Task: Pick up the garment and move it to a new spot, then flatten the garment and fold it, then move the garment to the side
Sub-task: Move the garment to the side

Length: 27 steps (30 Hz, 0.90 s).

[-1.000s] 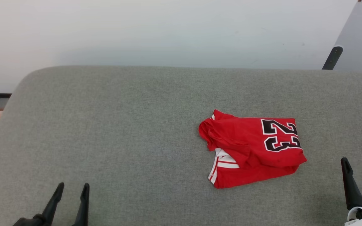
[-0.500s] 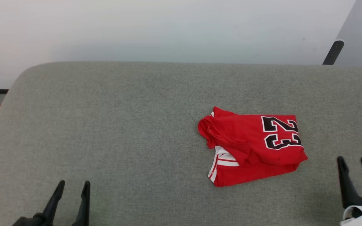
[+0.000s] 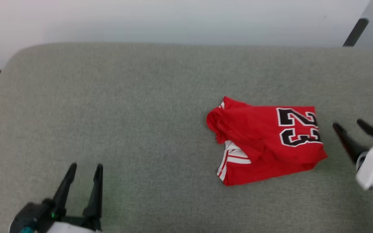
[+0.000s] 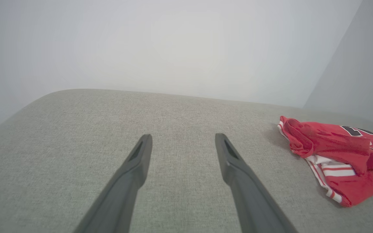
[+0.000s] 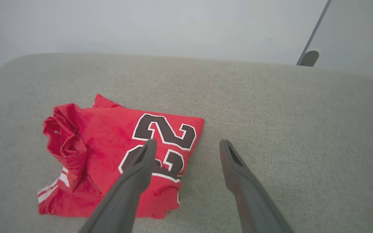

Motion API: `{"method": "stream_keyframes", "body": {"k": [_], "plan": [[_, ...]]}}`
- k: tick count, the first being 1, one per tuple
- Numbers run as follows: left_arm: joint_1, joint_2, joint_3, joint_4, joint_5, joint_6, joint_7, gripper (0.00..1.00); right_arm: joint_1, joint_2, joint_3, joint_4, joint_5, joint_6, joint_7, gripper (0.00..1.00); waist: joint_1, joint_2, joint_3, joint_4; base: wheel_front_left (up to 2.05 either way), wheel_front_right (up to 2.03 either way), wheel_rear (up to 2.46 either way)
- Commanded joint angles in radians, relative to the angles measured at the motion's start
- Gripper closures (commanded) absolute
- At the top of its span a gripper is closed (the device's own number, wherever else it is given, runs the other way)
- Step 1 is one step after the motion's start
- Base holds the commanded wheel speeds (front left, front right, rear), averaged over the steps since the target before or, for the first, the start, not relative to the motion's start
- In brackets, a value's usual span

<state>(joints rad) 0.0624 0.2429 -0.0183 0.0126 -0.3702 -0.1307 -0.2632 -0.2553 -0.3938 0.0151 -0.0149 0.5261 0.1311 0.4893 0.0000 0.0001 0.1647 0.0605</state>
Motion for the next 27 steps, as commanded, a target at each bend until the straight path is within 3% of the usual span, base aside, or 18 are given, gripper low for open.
{"method": "stream_keyframes", "body": {"k": [1,5,9,17,22,23,24,25,27], "plan": [[-0.021,0.003,-0.004,0.002,-0.006,0.001,-0.001,0.0,-0.036,0.005,-0.012,0.011,0.017,-0.001,0.056,0.0,0.0,-0.0001,0.058,0.026,0.0,0.0,0.0],[-0.078,0.003,-0.036,0.017,-0.014,0.001,-0.001,0.0,-0.14,0.001,-0.036,0.053,0.036,-0.001,0.332,0.0,0.0,-0.0001,0.119,0.053,0.0,0.0,0.0],[-0.122,-0.004,-0.06,0.03,-0.026,0.0,-0.001,0.0,-0.225,0.038,-0.072,0.106,0.024,-0.001,0.509,0.0,0.0,-0.0001,0.163,0.08,0.0,0.0,0.0],[-0.192,-0.016,-0.093,0.047,-0.035,0.0,-0.001,0.0,-0.236,0.105,-0.089,0.154,-0.058,-0.001,0.663,0.0,0.0,-0.0001,0.237,0.137,0.0,0.0,0.0],[-0.214,-0.025,-0.099,0.058,-0.036,0.0,-0.001,0.0,-0.185,0.14,-0.089,0.161,-0.08,-0.001,0.677,0.0,0.0,-0.0001,0.255,0.146,0.0,0.0,0.0],[-0.218,-0.025,-0.103,0.061,-0.035,0.0,-0.001,0.0,-0.176,0.145,-0.086,0.16,-0.079,-0.001,0.673,0.38,0.0,-0.0001,0.257,0.145,0.0,0.0,0.0],[-0.224,-0.024,-0.106,0.063,-0.034,0.0,-0.001,0.0,-0.173,0.149,-0.084,0.154,-0.074,0.0,0.66,0.65,0.0,-0.0001,0.257,0.143,0.0,0.0,0.0],[-0.228,-0.022,-0.108,0.064,-0.033,0.0,-0.001,0.0,-0.172,0.153,-0.087,0.149,-0.07,0.0,0.641,1.0,0.0,-0.0001,0.257,0.14,0.0,0.0,0.0],[-0.231,-0.015,-0.111,0.064,-0.029,0.0,-0.001,0.0,-0.173,0.155,-0.088,0.143,-0.06,0.0,0.613,1.0,0.0,-0.0001,0.254,0.129,0.0,0.0,0.0]]}}
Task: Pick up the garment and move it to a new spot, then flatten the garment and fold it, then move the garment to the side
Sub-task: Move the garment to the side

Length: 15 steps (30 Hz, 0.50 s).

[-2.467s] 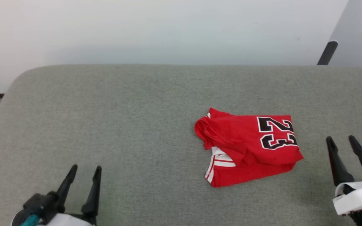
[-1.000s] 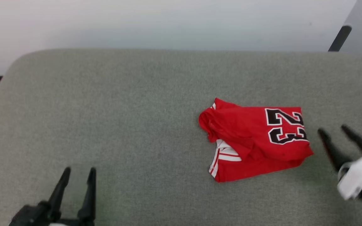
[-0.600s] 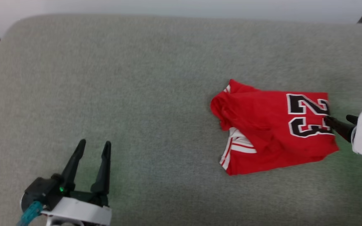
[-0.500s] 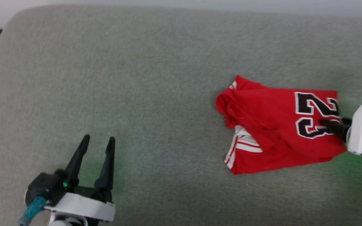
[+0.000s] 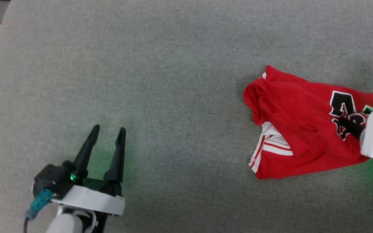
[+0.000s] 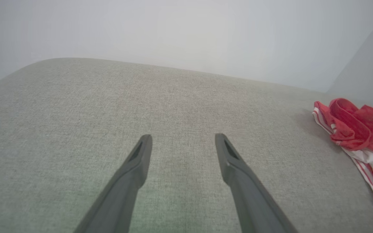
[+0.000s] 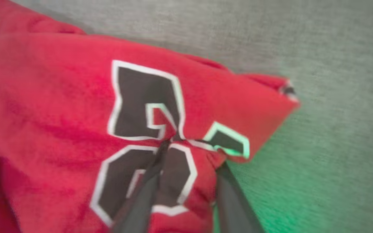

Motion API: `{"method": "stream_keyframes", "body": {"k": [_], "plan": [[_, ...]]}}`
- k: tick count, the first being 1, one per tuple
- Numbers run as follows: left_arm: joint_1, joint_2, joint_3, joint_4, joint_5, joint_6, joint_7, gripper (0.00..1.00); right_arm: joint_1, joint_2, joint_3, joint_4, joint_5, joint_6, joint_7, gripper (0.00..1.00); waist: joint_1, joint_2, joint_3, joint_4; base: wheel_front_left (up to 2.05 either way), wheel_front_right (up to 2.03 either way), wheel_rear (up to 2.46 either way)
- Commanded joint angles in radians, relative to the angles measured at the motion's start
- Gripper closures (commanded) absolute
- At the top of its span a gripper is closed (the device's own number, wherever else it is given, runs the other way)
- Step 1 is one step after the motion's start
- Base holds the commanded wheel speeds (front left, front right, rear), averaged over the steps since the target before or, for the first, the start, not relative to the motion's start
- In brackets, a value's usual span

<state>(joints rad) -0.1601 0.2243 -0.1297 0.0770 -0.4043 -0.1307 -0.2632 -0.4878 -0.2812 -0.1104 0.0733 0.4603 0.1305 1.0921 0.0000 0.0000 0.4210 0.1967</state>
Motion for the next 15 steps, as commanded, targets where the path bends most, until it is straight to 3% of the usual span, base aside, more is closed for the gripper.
{"method": "stream_keyframes", "body": {"k": [1,15], "plan": [[-0.01,0.006,0.0,-0.002,0.006,0.0,-0.001,0.0,0.06,0.042,0.028,0.049,0.01,0.0,-0.01,1.0,0.0,0.0,-0.004,-0.014,0.0,0.0,0.0],[-0.09,0.083,-0.05,-0.102,0.031,0.0,-0.001,0.0,0.076,-0.005,-0.162,-0.072,0.108,0.0,-0.242,1.0,0.0,0.0,0.014,-0.19,0.0,0.0,0.0]]}}
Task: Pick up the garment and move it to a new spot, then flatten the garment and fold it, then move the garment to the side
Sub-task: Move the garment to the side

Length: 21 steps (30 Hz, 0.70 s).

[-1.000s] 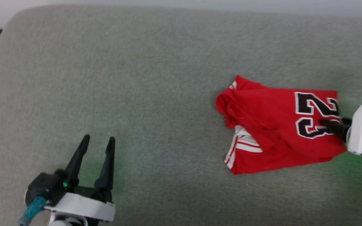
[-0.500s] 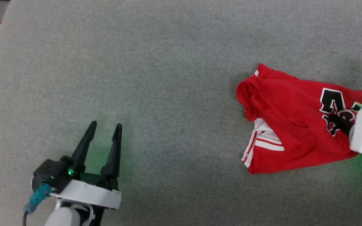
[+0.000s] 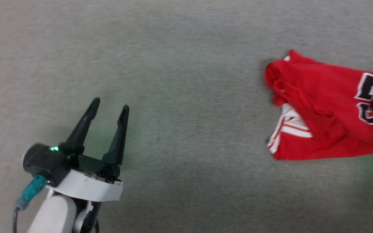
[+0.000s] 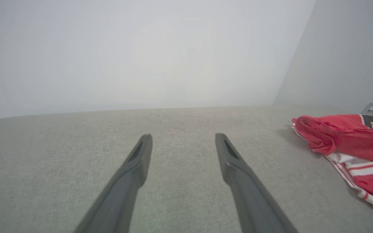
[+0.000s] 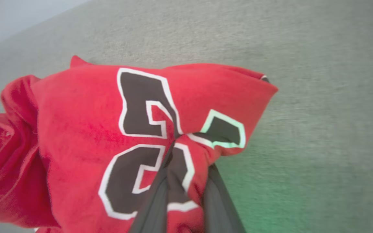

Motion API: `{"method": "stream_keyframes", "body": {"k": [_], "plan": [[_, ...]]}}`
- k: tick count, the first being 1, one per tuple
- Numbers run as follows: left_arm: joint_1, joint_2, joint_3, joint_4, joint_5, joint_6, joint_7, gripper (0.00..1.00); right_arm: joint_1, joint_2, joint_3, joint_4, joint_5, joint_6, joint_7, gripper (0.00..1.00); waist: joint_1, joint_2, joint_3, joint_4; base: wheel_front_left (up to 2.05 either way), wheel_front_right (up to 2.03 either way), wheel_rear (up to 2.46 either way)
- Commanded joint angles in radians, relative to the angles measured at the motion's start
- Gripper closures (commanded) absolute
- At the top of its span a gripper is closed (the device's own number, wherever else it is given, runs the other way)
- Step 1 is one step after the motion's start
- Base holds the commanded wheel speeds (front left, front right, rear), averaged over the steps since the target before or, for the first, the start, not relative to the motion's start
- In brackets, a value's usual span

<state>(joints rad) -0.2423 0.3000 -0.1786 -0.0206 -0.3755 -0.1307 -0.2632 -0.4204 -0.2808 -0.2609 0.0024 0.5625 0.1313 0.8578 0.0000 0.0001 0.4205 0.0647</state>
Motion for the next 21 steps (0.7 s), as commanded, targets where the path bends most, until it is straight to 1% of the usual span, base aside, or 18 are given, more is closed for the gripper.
{"method": "stream_keyframes", "body": {"k": [1,5,6,10,17,21], "plan": [[-0.017,0.018,-0.009,-0.016,0.001,0.0,-0.001,0.0,0.014,-0.013,-0.021,-0.005,0.009,-0.001,-0.017,1.0,0.0,-0.0001,0.019,-0.073,0.0,0.0,0.0],[-0.052,0.069,-0.027,-0.053,0.005,0.0,-0.001,0.0,0.022,-0.048,-0.048,-0.003,-0.005,-0.001,-0.054,1.0,0.0,-0.0001,0.045,-0.134,0.0,0.0,0.0],[-0.052,0.069,-0.027,-0.053,0.005,0.0,-0.001,0.0,0.022,-0.048,-0.048,-0.003,-0.005,-0.001,-0.054,1.0,0.0,-0.0001,0.045,-0.134,0.0,0.0,0.0],[-0.103,0.128,-0.055,-0.076,0.011,0.0,-0.001,0.0,-0.017,-0.078,-0.083,0.033,-0.036,-0.001,-0.101,1.0,0.0,-0.0001,0.078,-0.176,0.0,0.0,0.0],[-0.234,0.215,-0.111,-0.083,0.015,0.001,-0.001,0.0,-0.122,-0.156,-0.105,0.157,-0.135,-0.001,-0.198,1.0,0.0,-0.0001,0.144,-0.198,0.0,0.0,0.0],[-0.302,0.254,-0.142,-0.085,0.01,0.001,-0.001,0.0,-0.189,-0.22,-0.082,0.23,-0.2,-0.001,-0.26,1.0,0.0,-0.0001,0.18,-0.196,0.0,0.0,0.0]]}}
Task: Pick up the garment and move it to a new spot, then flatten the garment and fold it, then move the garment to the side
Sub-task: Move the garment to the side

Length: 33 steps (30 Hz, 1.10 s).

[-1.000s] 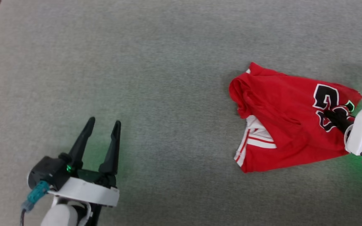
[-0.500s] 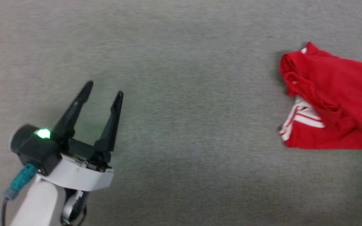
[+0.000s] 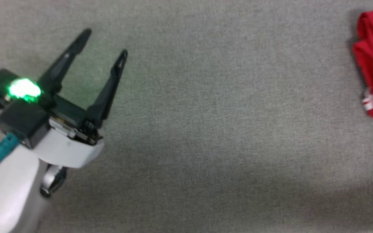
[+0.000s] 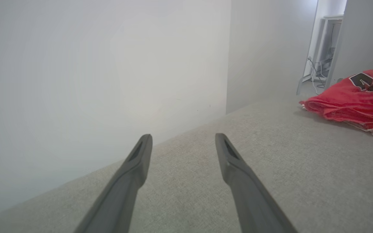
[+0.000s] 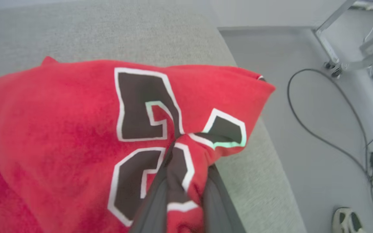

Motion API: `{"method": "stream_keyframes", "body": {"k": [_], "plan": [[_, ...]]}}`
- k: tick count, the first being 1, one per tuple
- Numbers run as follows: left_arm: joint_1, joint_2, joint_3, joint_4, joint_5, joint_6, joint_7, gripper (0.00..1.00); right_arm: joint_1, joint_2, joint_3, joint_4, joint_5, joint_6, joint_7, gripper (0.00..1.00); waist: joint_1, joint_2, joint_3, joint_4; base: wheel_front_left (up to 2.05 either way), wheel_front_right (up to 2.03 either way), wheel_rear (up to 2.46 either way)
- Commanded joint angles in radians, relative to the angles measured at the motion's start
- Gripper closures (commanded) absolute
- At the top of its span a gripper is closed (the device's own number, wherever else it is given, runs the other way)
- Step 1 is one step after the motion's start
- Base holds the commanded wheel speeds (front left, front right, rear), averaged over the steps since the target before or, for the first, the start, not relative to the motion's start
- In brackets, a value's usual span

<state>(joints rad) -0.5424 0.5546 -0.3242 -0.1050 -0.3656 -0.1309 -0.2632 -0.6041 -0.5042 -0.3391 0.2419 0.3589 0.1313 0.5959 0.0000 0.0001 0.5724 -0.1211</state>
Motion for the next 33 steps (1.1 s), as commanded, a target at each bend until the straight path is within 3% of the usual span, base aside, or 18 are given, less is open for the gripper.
{"method": "stream_keyframes", "body": {"k": [1,11,16,22,24,25,29,33], "plan": [[-0.016,0.009,-0.002,-0.001,-0.001,0.001,-0.001,0.0,-0.022,-0.014,0.008,0.007,-0.01,-0.001,-0.012,1.0,0.0,-0.0001,0.038,-0.009,0.0,0.0,0.0],[-0.115,0.078,-0.016,-0.005,-0.01,0.001,-0.001,0.0,-0.215,-0.186,0.222,0.194,-0.11,-0.001,-0.175,1.0,0.0,-0.0001,0.103,0.001,0.0,0.0,0.0],[-0.127,0.097,-0.008,-0.009,-0.009,0.001,-0.001,0.0,-0.289,-0.181,0.327,0.286,-0.137,-0.001,-0.245,1.0,0.0,-0.0001,0.119,-0.001,0.0,0.0,0.0],[-0.117,0.099,0.001,-0.002,-0.004,0.001,-0.001,0.0,-0.326,-0.152,0.346,0.396,-0.157,-0.001,-0.299,1.0,0.0,-0.0001,0.115,0.0,0.0,0.0,0.0],[-0.106,0.095,0.011,0.001,-0.003,0.001,-0.001,0.0,-0.327,-0.145,0.327,0.423,-0.153,-0.001,-0.322,0.48,0.0,-0.0001,0.107,-0.001,0.0,0.0,0.0],[-0.099,0.092,0.017,0.002,-0.003,0.001,-0.001,0.0,-0.329,-0.141,0.318,0.433,-0.153,-0.001,-0.335,0.02,0.0,-0.0001,0.101,-0.002,0.0,0.0,0.0],[-0.064,0.069,0.045,0.016,-0.006,0.008,-0.001,0.0,-0.322,-0.132,0.286,0.462,-0.127,-0.001,-0.387,0.0,0.0,-0.0001,0.058,0.0,0.0,0.0,0.0],[-0.007,0.026,0.078,0.043,-0.011,0.016,-0.001,0.0,-0.281,-0.149,0.317,0.459,-0.109,-0.001,-0.426,0.0,0.0,-0.0001,-0.005,0.013,0.0,0.0,0.0]]}}
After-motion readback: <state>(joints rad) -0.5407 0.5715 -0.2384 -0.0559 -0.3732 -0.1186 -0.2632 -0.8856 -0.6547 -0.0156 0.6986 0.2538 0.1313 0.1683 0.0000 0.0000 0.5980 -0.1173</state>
